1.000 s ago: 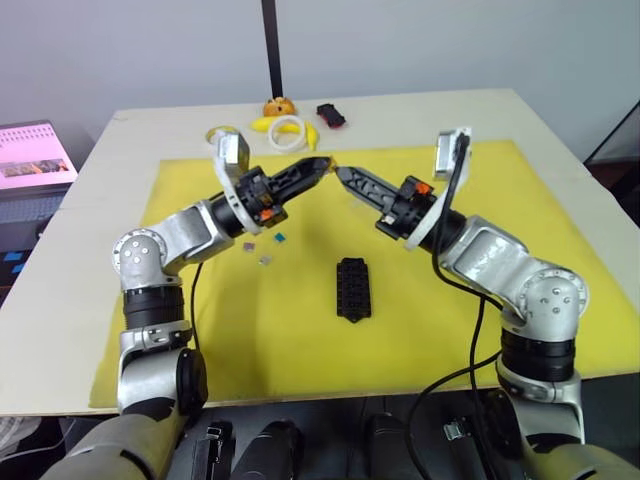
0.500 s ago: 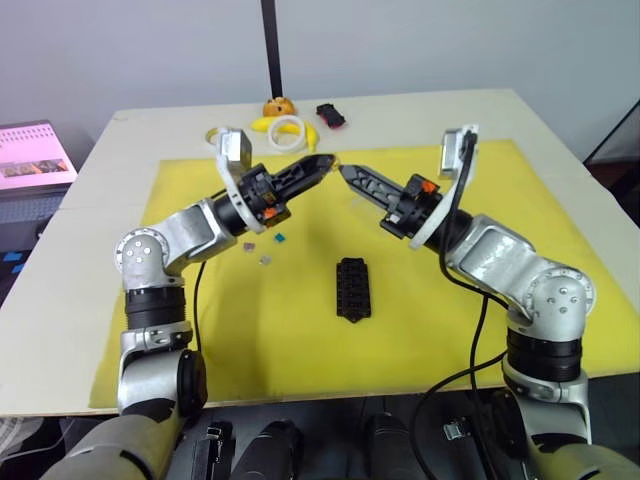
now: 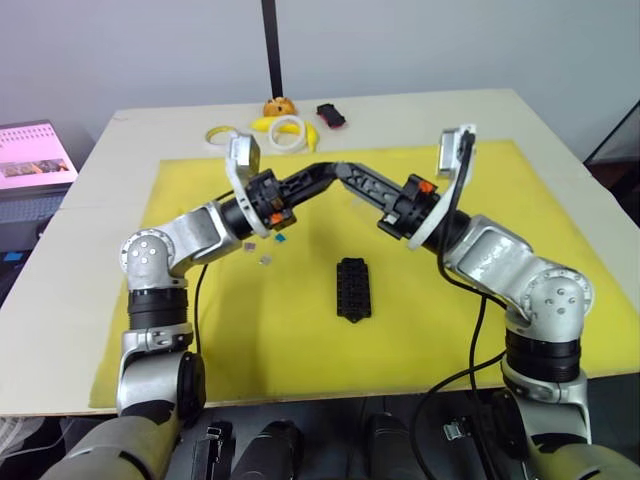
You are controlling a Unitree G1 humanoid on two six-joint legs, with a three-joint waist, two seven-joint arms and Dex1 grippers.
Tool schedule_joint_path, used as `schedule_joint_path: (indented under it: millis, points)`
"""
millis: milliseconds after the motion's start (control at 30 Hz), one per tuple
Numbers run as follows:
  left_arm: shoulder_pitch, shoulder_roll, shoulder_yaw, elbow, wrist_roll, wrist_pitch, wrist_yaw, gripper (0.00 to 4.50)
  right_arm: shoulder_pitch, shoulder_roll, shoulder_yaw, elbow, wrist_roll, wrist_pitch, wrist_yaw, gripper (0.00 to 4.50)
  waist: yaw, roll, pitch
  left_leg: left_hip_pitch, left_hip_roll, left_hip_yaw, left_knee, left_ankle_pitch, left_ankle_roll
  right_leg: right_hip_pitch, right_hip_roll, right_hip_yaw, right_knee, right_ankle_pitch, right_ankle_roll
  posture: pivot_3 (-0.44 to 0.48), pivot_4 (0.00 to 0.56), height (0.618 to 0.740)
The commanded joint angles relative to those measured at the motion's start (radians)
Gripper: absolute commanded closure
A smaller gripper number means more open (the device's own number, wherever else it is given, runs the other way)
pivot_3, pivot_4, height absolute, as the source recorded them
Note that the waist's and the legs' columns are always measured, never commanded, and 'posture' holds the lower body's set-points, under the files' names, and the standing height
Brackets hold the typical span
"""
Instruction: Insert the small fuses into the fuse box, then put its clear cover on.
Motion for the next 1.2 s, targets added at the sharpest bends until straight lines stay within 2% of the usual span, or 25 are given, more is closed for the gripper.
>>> schedule_joint_path:
  millis: [33, 133, 200, 233, 433, 533, 600, 700, 733, 767, 867, 967, 1100, 1200]
  points:
    - [0.0, 0.007, 0.005, -0.032, -0.023, -0.018, 0.003, 4.5, -0.02, -0.007, -0.008, -0.037, 0.014, -0.019, 0.015, 2.53, 0.0, 0.0, 0.0, 0.0, 0.0, 0.0, 0.0, 0.0, 0.0, 0.0, 0.0, 0.0, 0.0, 0.0, 0.0, 0.0, 0.15, 0.74]
    - [0.0, 0.007, 0.004, -0.032, -0.025, -0.022, 0.004, 4.5, -0.021, -0.008, -0.009, -0.037, 0.016, -0.021, 0.015, 3.38, 0.0, 0.0, 0.0, 0.0, 0.0, 0.0, 0.0, 0.0, 0.0, 0.0, 0.0, 0.0, 0.0, 0.0, 0.0, 0.0, 0.15, 0.74]
    - [0.001, 0.009, 0.003, -0.031, -0.026, -0.026, 0.005, 4.5, -0.021, -0.009, -0.007, -0.037, 0.016, -0.025, 0.015, 4.34, 0.0, 0.0, 0.0, 0.0, 0.0, 0.0, 0.0, 0.0, 0.0, 0.0, 0.0, 0.0, 0.0, 0.0, 0.0, 0.0, 0.15, 0.74]
    - [0.002, 0.01, 0.002, -0.03, -0.026, -0.028, 0.005, 4.5, -0.02, -0.01, -0.006, -0.037, 0.015, -0.026, 0.015, 4.49, 0.0, 0.0, 0.0, 0.0, 0.0, 0.0, 0.0, 0.0, 0.0, 0.0, 0.0, 0.0, 0.0, 0.0, 0.0, 0.0, 0.15, 0.74]
    - [0.007, 0.009, -0.004, -0.03, -0.018, -0.031, -0.002, 4.5, -0.025, -0.011, -0.005, -0.038, 0.021, -0.031, 0.01, 4.49, 0.0, 0.0, 0.0, 0.0, 0.0, 0.0, 0.0, 0.0, 0.0, 0.0, 0.0, 0.0, 0.0, 0.0, 0.0, 0.0, 0.15, 0.74]
    - [0.019, 0.026, -0.006, -0.033, 0.001, -0.022, -0.018, 3.47, -0.028, -0.014, -0.014, -0.043, 0.039, -0.037, 0.004, 4.5, 0.0, 0.0, 0.0, 0.0, 0.0, 0.0, 0.0, 0.0, 0.0, 0.0, 0.0, 0.0, 0.0, 0.0, 0.0, 0.0, 0.15, 0.74]
    - [0.029, 0.067, -0.012, -0.045, 0.031, 0.0, -0.051, 2.53, -0.029, -0.026, -0.02, -0.048, 0.057, -0.034, 0.001, 4.5, -0.001, 0.0, 0.0, 0.0, 0.0, 0.0, 0.0, 0.0, 0.0, 0.0, 0.0, 0.0, 0.0, 0.0, 0.0, 0.0, 0.15, 0.74]
    - [0.036, 0.19, -0.017, -0.052, 0.073, 0.063, -0.144, 0.9, -0.024, -0.085, -0.024, -0.063, 0.098, -0.003, 0.02, 4.5, -0.003, 0.0, 0.0, 0.0, 0.001, 0.0, 0.0, 0.0, 0.0, 0.0, 0.002, 0.0, 0.0, 0.0, 0.0, 0.0, 0.15, 0.74]
    - [0.034, 0.222, -0.02, -0.052, 0.083, 0.079, -0.174, 0.48, -0.024, -0.105, -0.023, -0.066, 0.109, 0.005, 0.026, 4.5, -0.004, 0.0, 0.0, 0.0, 0.001, 0.0, -0.001, 0.0, 0.0, -0.001, 0.002, 0.001, 0.0, 0.0, 0.0, 0.0, 0.15, 0.74]
    - [0.037, 0.277, -0.035, -0.076, 0.121, 0.096, -0.243, 0.07, -0.021, -0.139, -0.022, -0.068, 0.121, 0.024, 0.04, 4.5, -0.004, 0.0, 0.0, 0.0, 0.001, 0.0, -0.001, 0.0, 0.0, -0.001, 0.003, 0.001, 0.0, 0.0, 0.0, 0.0, 0.15, 0.74]
    - [0.051, 0.415, -0.112, -0.181, 0.255, 0.1, -0.464, 0.07, -0.022, -0.252, -0.015, -0.078, 0.126, 0.091, 0.109, 4.5, -0.004, 0.001, 0.0, 0.0, 0.001, 0.0, -0.001, 0.0, 0.0, -0.001, 0.003, 0.001, -0.001, 0.0, 0.0, 0.0, 0.15, 0.74]
    - [0.12, 0.566, -0.257, -0.364, 0.478, -0.06, -0.763, 0.07, -0.024, -0.388, -0.001, -0.112, 0.055, 0.177, 0.259, 4.5, 0.001, 0.002, 0.001, 0.0, 0.001, 0.0, -0.002, 0.0, 0.0, -0.001, 0.003, 0.001, -0.002, 0.0, 0.0, 0.0, 0.15, 0.74]
    - [0.201, 0.644, -0.436, -0.477, 0.803, -0.384, -0.991, 0.07, -0.018, -0.536, 0.071, -0.203, -0.173, 0.212, 0.513, 4.5, 0.005, 0.002, 0.001, 0.0, 0.002, 0.001, -0.002, 0.0, 0.001, 0.001, 0.003, 0.001, -0.004, 0.0, 0.0, 0.0, 0.15, 0.74]
    - [0.248, 0.638, -0.515, -0.478, 0.993, -0.607, -1.078, 0.07, 0.004, -0.609, 0.152, -0.258, -0.384, 0.153, 0.679, 4.5, 0.005, 0.001, 0.001, 0.0, 0.005, 0.004, -0.002, -0.001, 0.002, 0.001, 0.004, 0.001, -0.005, 0.0, 0.0, 0.0, 0.15, 0.74]
